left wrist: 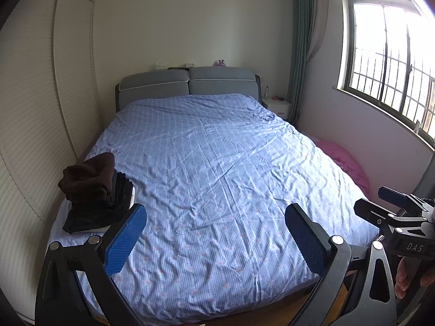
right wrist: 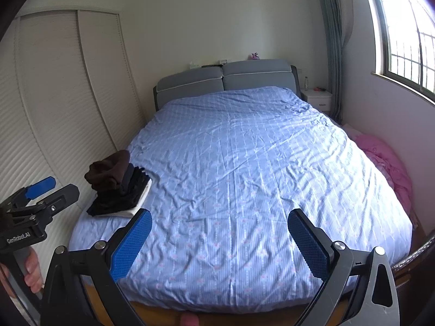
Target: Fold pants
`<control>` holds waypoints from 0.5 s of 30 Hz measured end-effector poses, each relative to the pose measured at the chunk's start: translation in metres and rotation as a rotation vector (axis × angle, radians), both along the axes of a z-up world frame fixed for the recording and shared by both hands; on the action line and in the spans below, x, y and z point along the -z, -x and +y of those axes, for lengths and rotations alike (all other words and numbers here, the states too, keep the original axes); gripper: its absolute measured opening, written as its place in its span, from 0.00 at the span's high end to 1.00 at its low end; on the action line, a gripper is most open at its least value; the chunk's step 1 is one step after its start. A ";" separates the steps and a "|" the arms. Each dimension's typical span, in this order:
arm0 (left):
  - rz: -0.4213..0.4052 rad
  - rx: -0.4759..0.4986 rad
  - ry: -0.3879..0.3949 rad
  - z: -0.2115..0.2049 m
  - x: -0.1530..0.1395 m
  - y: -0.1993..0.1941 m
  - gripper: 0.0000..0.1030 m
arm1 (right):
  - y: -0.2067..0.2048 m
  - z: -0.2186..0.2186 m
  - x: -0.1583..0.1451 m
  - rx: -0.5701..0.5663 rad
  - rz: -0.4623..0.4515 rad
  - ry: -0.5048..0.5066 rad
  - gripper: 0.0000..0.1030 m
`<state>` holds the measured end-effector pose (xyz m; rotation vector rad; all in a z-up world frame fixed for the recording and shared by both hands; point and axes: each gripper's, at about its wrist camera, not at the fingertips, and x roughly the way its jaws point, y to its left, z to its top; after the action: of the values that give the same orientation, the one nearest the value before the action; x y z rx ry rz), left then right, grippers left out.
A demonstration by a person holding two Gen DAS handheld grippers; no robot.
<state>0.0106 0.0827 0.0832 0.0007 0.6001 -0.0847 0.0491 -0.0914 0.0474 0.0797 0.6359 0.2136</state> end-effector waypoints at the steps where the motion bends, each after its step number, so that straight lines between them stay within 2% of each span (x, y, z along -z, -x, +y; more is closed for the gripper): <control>1: -0.001 0.001 0.000 0.000 0.000 0.000 0.00 | 0.000 -0.001 -0.001 0.000 -0.002 -0.001 0.02; 15: -0.017 0.011 -0.003 -0.001 -0.001 -0.002 0.00 | 0.000 0.000 -0.004 0.004 -0.018 0.010 0.02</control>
<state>0.0129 0.0817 0.0842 0.0074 0.5833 -0.0943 0.0492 -0.0915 0.0518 0.0690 0.6188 0.2070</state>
